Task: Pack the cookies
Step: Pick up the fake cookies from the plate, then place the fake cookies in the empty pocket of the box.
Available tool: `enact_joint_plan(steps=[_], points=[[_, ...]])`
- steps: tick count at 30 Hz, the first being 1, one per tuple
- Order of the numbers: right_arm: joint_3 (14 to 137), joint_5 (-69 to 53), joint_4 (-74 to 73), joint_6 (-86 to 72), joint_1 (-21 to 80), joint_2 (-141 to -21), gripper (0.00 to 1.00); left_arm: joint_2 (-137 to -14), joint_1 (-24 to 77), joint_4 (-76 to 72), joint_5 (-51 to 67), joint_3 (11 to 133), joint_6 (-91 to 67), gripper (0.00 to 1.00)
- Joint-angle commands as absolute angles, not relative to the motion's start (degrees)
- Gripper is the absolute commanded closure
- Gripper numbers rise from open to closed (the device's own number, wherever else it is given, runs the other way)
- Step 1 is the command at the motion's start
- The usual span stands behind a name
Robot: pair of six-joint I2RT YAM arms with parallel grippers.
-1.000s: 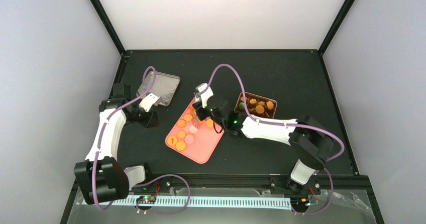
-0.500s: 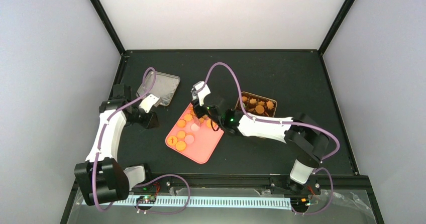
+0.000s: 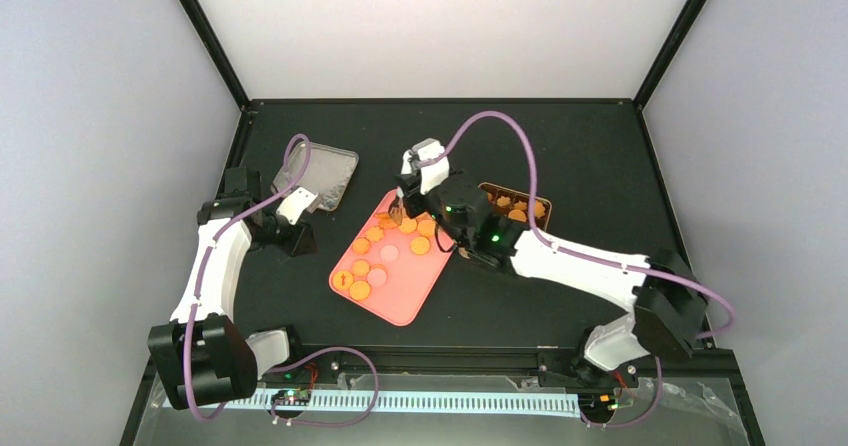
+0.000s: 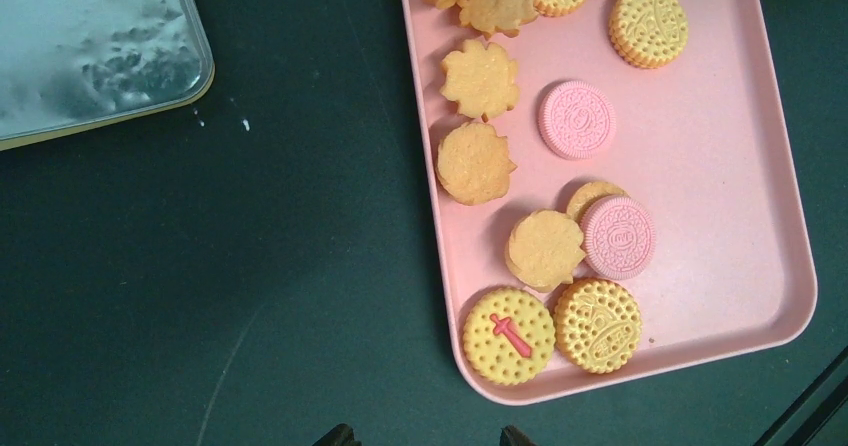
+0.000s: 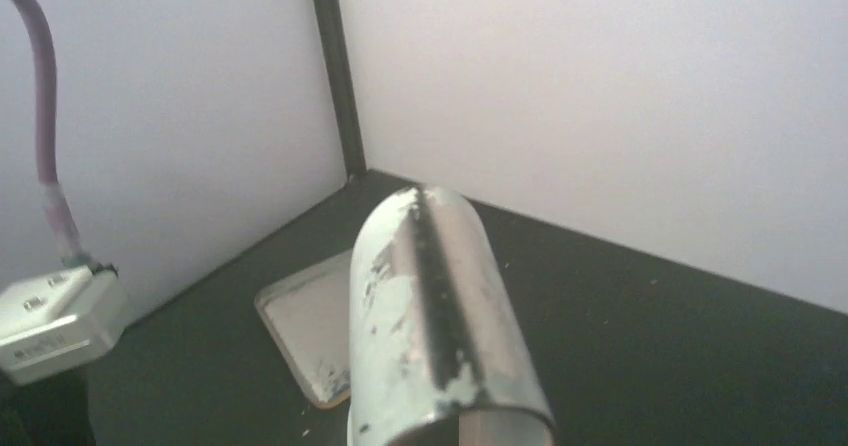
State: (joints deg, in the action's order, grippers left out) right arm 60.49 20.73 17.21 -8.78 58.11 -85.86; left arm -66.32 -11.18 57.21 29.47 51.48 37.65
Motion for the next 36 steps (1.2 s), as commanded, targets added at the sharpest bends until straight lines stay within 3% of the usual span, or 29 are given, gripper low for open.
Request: enact_joint_plan(steps=[1, 13, 24, 36], points=[[56.62, 26.17, 18.7, -7.78, 56.51, -79.73, 0.89, -65.58, -11.55, 57.39, 30.13, 52.11, 38.3, 0.62], [41.85, 26.55, 13.74, -12.37, 44.41, -63.34, 0.88, -66.05, -11.45, 57.17, 30.7, 52.21, 38.14, 0.62], [41.83, 24.53, 14.71, -13.19, 42.1, -66.16, 0.86, -65.87, -11.5, 57.83, 30.37, 52.82, 38.25, 0.62], [42.61, 21.9, 15.89, -13.35, 40.54, -68.46, 0.76, -65.91, -11.43, 57.65, 30.5, 52.56, 38.12, 0.61]])
